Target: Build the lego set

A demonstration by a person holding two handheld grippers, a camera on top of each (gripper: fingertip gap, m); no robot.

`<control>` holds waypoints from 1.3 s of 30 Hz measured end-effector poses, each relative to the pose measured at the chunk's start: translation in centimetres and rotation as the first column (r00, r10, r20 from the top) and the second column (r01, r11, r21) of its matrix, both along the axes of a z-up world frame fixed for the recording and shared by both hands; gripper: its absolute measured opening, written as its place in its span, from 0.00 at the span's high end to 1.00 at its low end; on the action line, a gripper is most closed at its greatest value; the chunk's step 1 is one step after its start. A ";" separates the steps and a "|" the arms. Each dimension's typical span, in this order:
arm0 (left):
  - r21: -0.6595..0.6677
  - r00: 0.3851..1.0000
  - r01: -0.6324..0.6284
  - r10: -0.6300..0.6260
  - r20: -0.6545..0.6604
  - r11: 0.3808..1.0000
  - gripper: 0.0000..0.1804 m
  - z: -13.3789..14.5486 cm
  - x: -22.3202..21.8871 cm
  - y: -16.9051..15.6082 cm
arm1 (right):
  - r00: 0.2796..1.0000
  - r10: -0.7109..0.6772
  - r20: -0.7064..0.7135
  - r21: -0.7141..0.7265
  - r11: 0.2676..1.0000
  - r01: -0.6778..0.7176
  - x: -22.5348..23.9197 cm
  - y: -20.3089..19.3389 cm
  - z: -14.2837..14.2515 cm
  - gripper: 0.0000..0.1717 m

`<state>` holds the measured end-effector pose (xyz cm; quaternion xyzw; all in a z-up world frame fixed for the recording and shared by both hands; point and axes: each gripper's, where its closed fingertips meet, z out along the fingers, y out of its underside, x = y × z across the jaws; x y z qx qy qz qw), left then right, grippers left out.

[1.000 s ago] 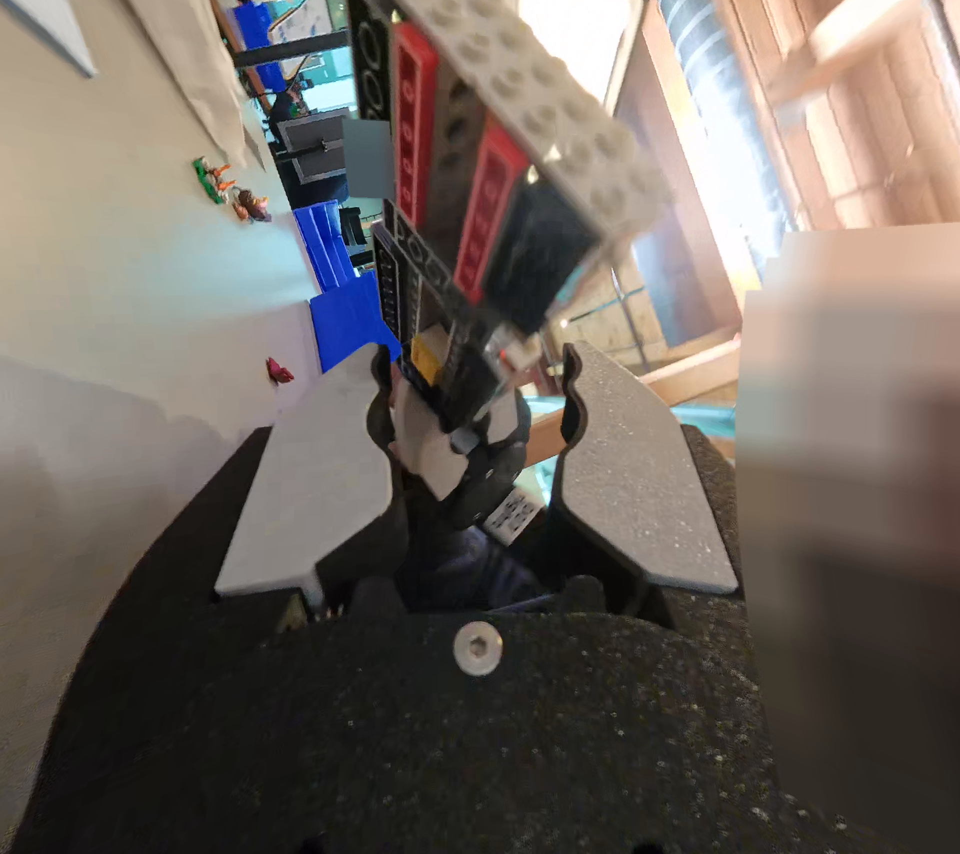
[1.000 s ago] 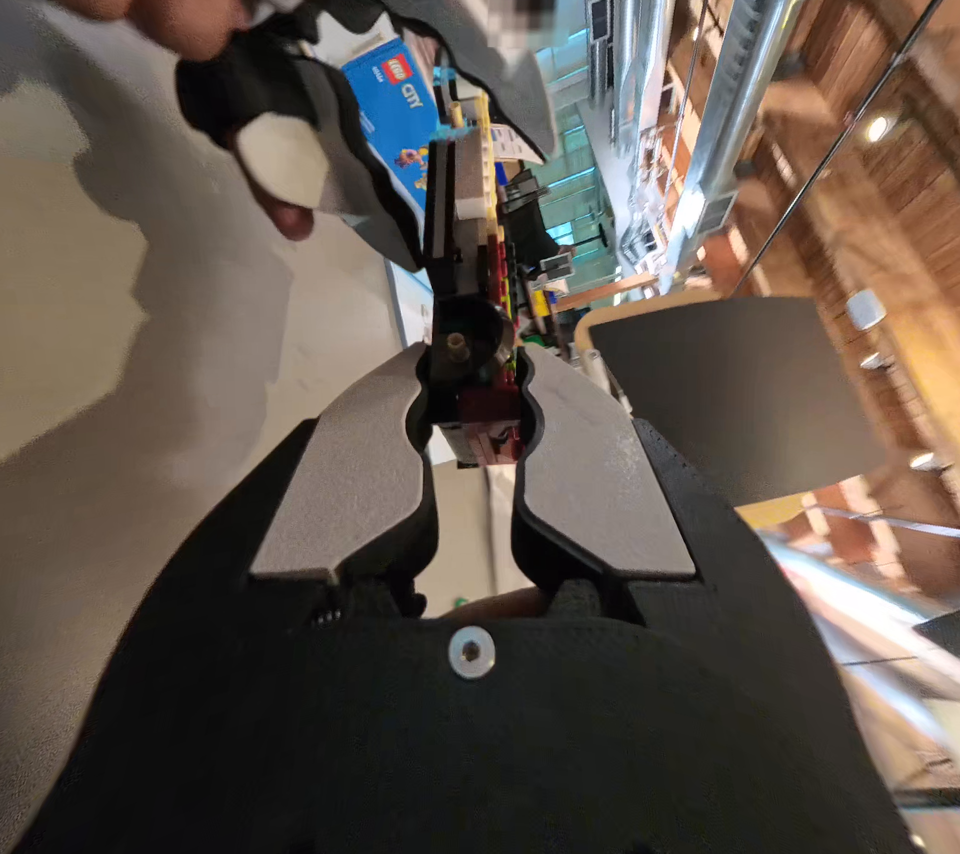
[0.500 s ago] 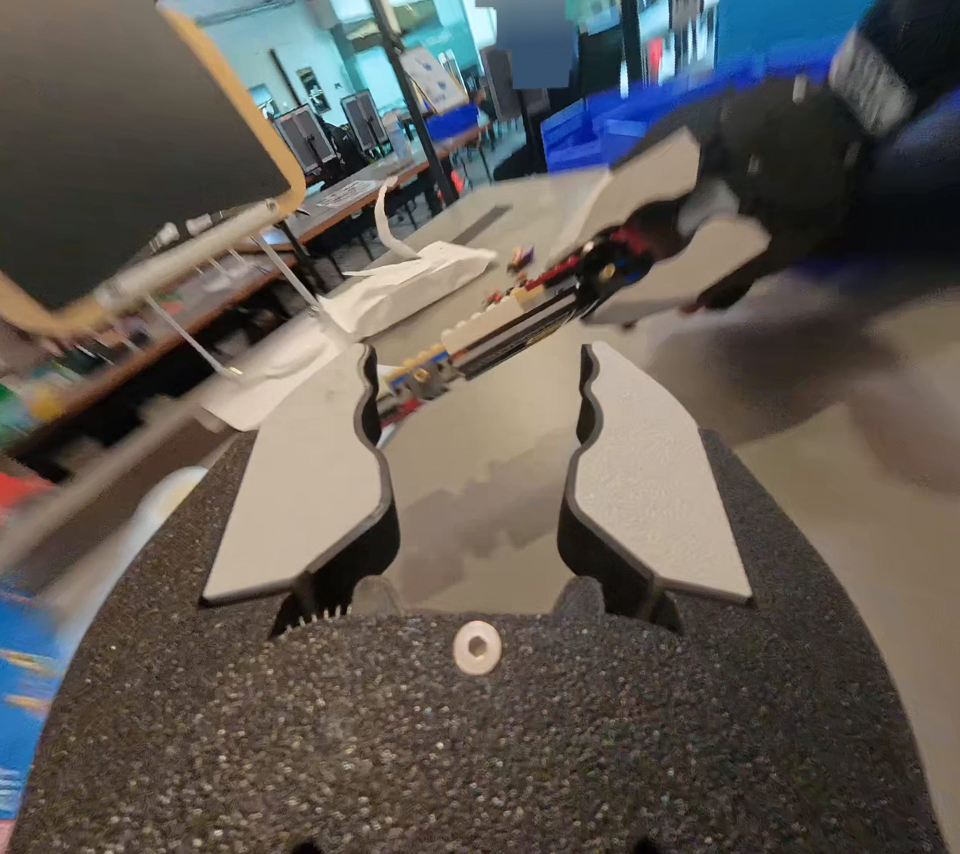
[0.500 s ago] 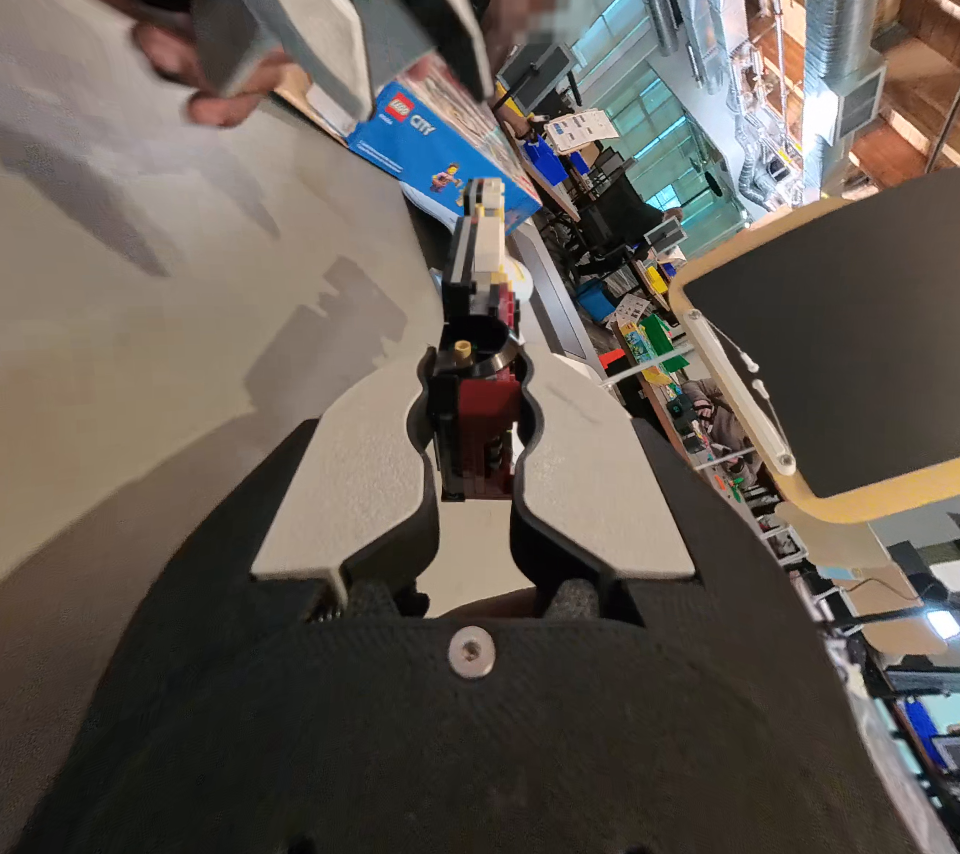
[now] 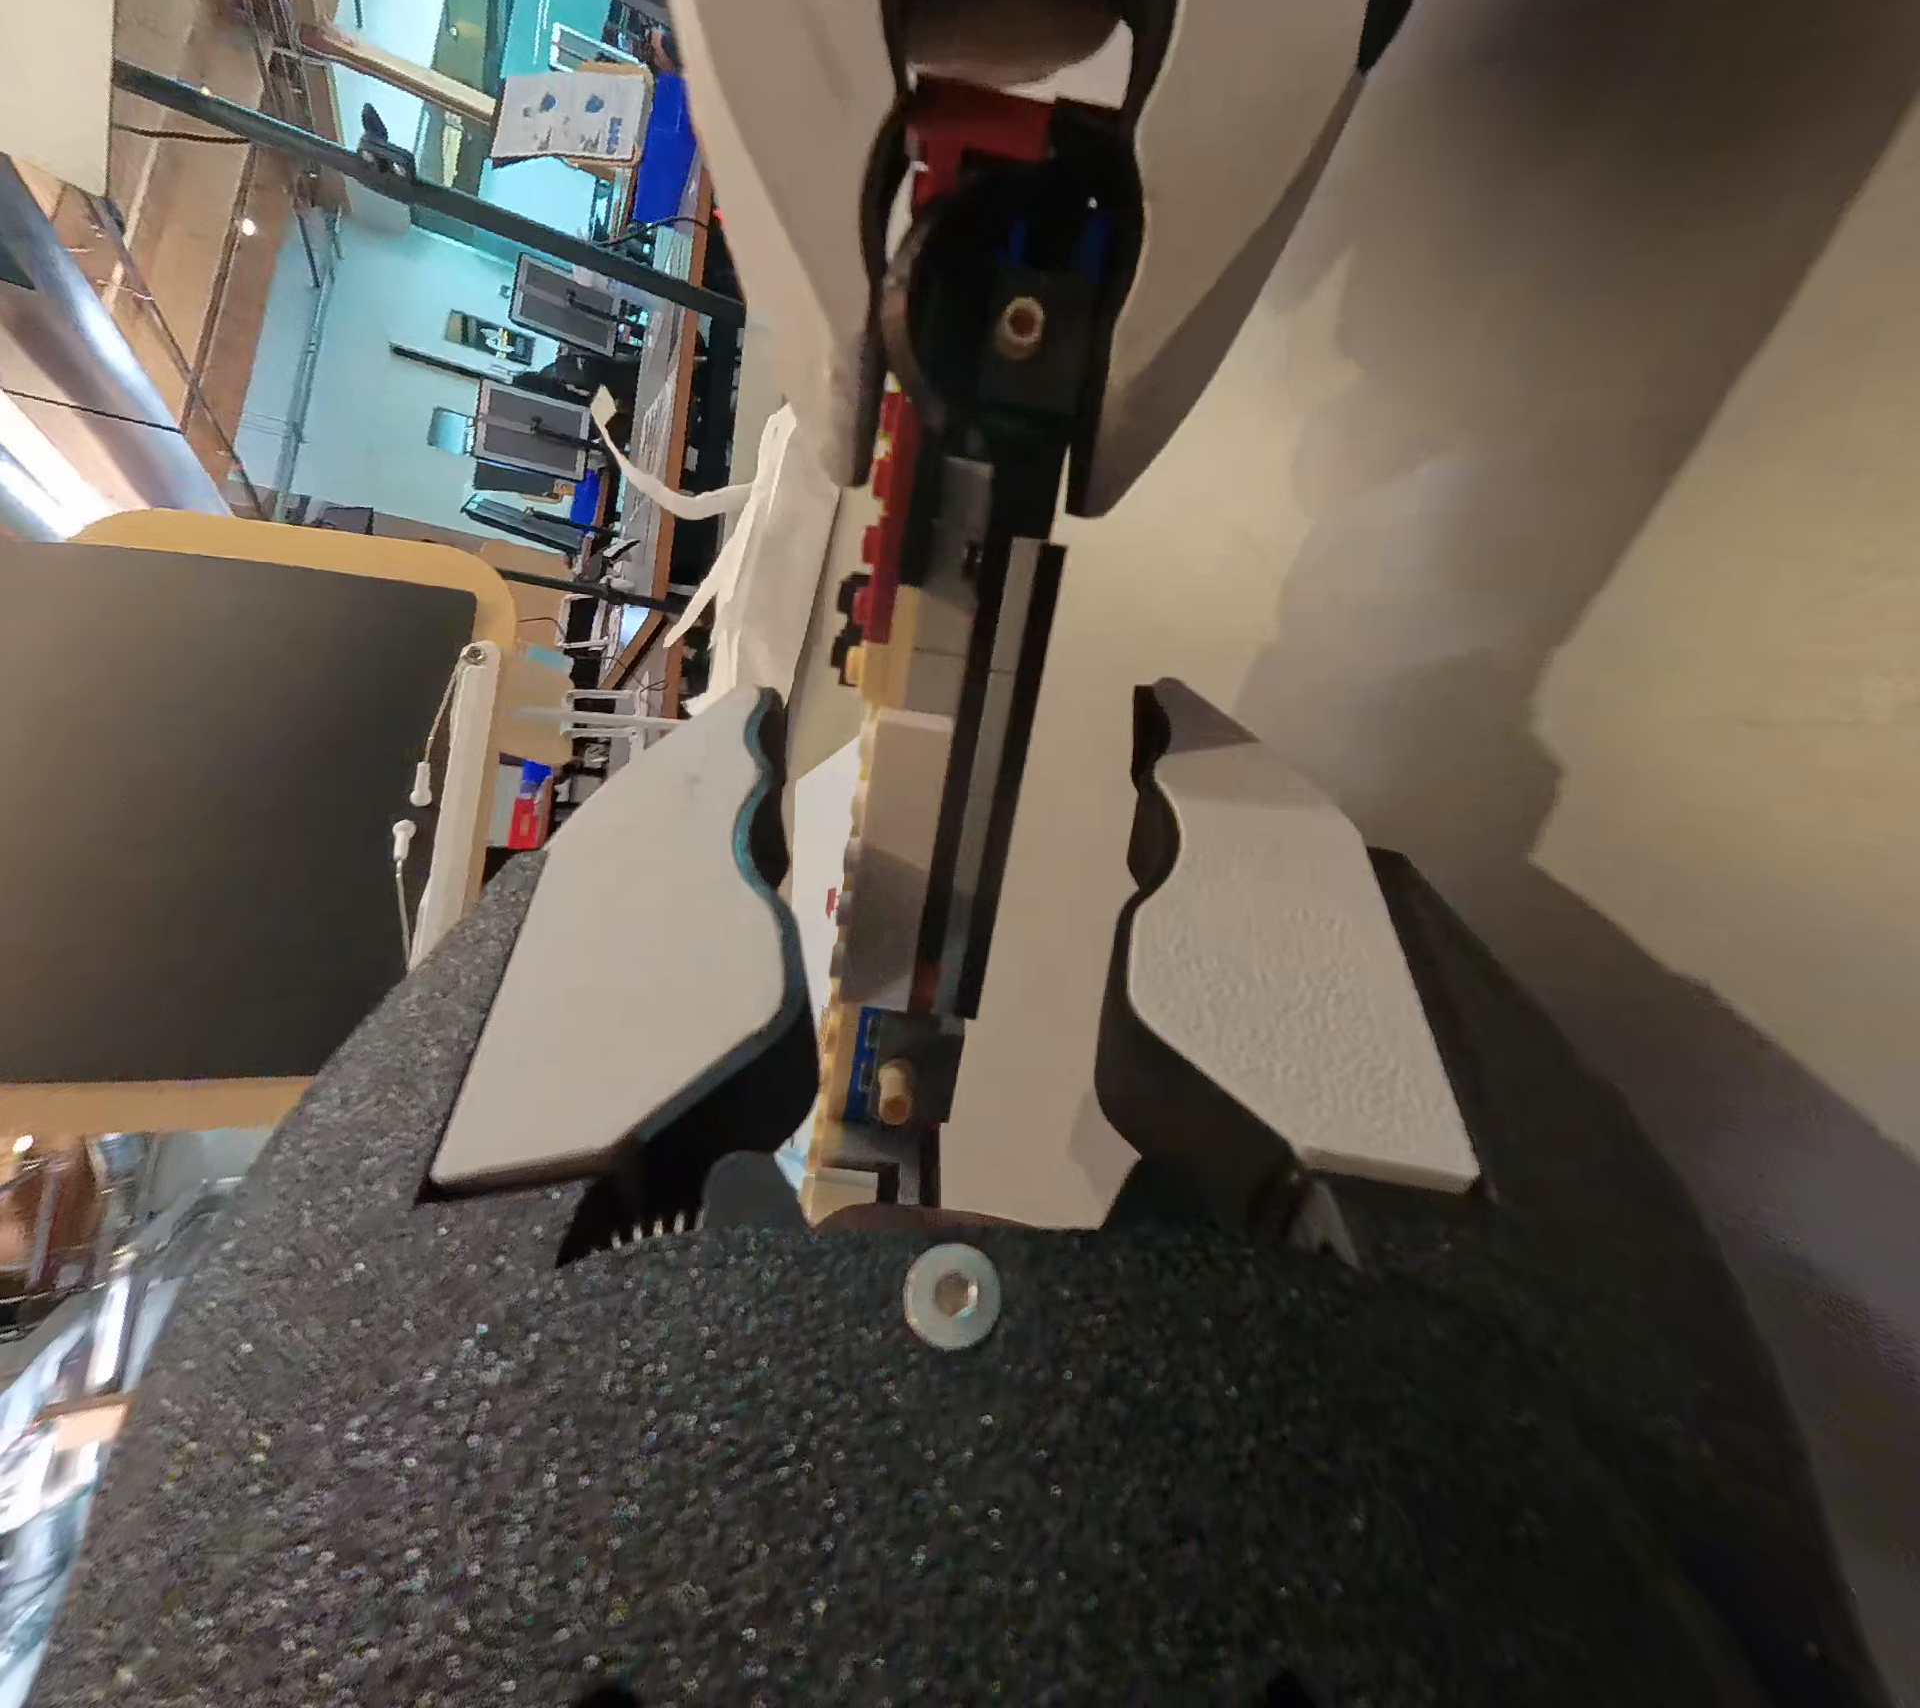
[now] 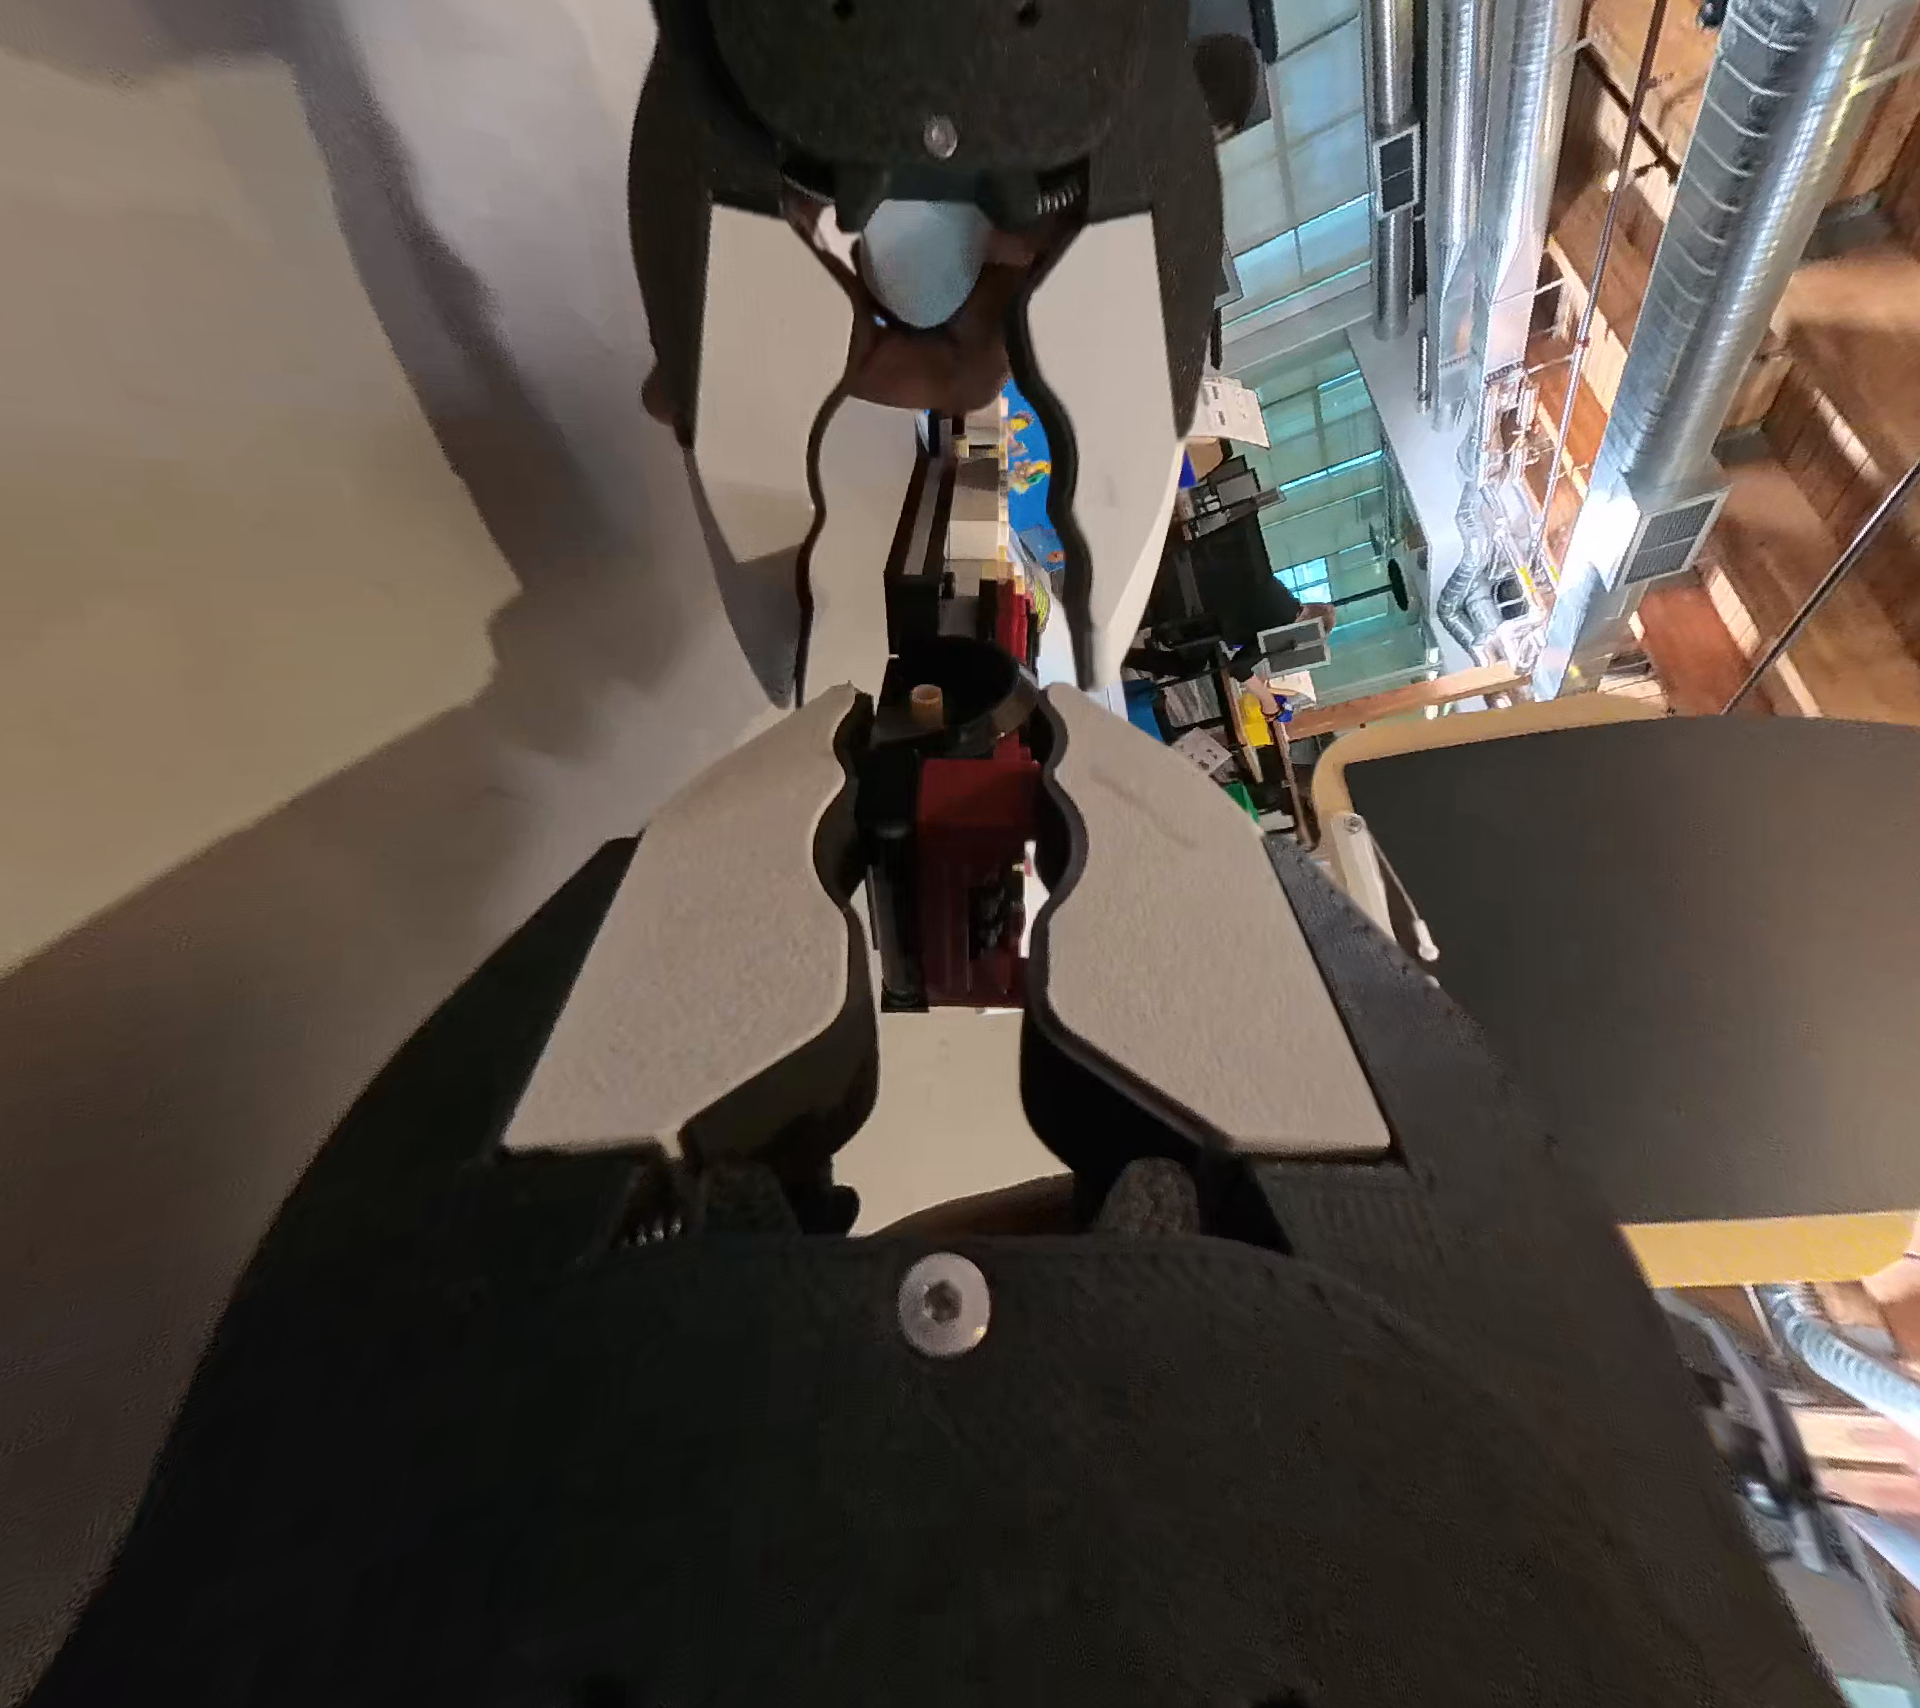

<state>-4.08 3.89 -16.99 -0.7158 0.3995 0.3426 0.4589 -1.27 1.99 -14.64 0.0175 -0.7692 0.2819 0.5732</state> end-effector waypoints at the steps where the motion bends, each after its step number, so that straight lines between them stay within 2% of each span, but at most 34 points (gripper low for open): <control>1: 0.001 1.000 -0.003 0.003 -0.019 1.000 0.67 -0.3 -0.1 0.1 | 1.000 -0.002 -0.005 0.014 1.000 0.002 -0.1 0.0 -0.1 0.84; 4: 0.030 0.997 -0.020 0.022 -0.071 0.999 0.84 -0.3 -0.4 0.3 | 1.000 -0.002 -0.003 0.038 0.999 0.002 -0.2 0.0 -0.7 0.83; 9: 0.054 0.984 -0.099 0.106 -0.142 0.994 0.86 -0.5 -2.0 0.8 | 0.991 -0.121 -0.050 0.053 0.991 0.124 -1.4 1.3 -0.8 0.82; 13: 0.084 0.962 -0.171 0.185 -0.202 0.982 0.86 -0.1 -4.0 0.9 | 0.961 -0.269 -0.056 0.006 0.963 0.270 -1.5 3.0 -0.2 0.81; 15: 0.089 0.939 -0.200 0.216 -0.266 0.976 0.86 0.3 -5.2 0.9 | 0.933 -0.359 -0.007 -0.053 0.932 0.358 -1.1 4.2 -0.2 0.81; 18: 0.124 0.900 -0.234 0.263 -0.347 0.964 0.86 1.6 -7.2 1.5 | 0.825 -0.538 0.171 -0.172 0.808 0.563 0.0 6.8 -1.3 0.81; 21: 0.192 0.868 -0.252 0.309 -0.389 0.949 0.86 2.3 -8.7 2.3 | 0.608 -0.677 0.414 -0.227 0.570 0.789 2.3 9.8 -4.0 0.83; 24: 0.213 0.866 -0.250 0.316 -0.388 0.945 0.86 1.5 -8.7 2.8 | 0.439 -0.676 0.592 -0.218 0.390 0.895 4.4 11.7 -6.7 0.83; 27: 0.222 0.882 -0.233 0.302 -0.363 0.947 0.86 0.9 -8.4 2.7 | 0.361 -0.654 0.665 -0.235 0.275 0.932 5.0 13.4 -7.5 0.83; 30: 0.203 0.888 -0.236 0.296 -0.351 0.950 0.86 0.1 -8.7 2.4 | 0.297 -0.624 0.723 -0.222 0.198 0.955 4.5 14.7 -8.3 0.82; 33: 0.186 0.895 -0.243 0.294 -0.335 0.952 0.86 -0.5 -9.0 2.3 | 0.267 -0.596 0.758 -0.211 0.164 0.964 4.0 15.4 -8.7 0.82; 39: 0.207 0.911 -0.250 0.302 -0.280 0.946 0.86 0.1 -9.4 1.8 | 0.289 -0.477 0.830 -0.211 0.210 0.955 2.6 14.2 -9.3 0.89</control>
